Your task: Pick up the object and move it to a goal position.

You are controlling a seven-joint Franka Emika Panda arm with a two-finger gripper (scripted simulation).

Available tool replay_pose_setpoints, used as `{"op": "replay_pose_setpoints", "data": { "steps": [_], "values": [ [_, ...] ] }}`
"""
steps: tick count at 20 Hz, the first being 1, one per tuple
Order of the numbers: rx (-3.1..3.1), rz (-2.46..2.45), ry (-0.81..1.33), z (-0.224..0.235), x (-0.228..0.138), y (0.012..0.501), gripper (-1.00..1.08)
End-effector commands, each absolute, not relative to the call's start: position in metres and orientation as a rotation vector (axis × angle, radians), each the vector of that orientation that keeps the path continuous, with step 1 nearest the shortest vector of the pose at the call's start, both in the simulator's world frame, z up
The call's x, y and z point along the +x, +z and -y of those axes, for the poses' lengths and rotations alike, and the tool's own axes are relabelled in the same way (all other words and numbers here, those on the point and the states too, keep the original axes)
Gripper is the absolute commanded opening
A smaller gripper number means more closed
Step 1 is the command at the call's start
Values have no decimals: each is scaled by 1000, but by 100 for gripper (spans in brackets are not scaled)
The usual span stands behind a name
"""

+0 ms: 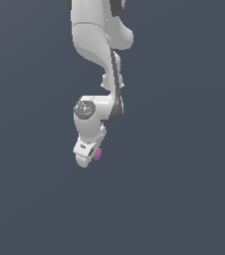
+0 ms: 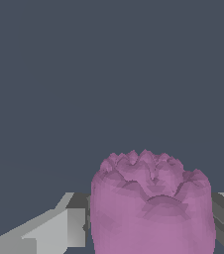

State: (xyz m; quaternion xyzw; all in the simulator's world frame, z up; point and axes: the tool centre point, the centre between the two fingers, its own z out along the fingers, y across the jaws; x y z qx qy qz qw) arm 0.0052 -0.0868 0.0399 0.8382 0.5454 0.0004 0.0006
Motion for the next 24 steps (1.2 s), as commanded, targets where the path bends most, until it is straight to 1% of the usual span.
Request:
{"op": "replay_pose_setpoints", "data": {
  "steps": [1,7,12,18,24],
  "values": [
    [2632,-1713,1,87,5,40,-100],
    [2632,-1713,1,91,1,47,-100],
    [2632,-1713,1,101,-10,64,-100],
    [2632,-1713,0,120,-32,97,-100],
    [2632,-1713,-1,147,-62,145,-100]
  ]
}}
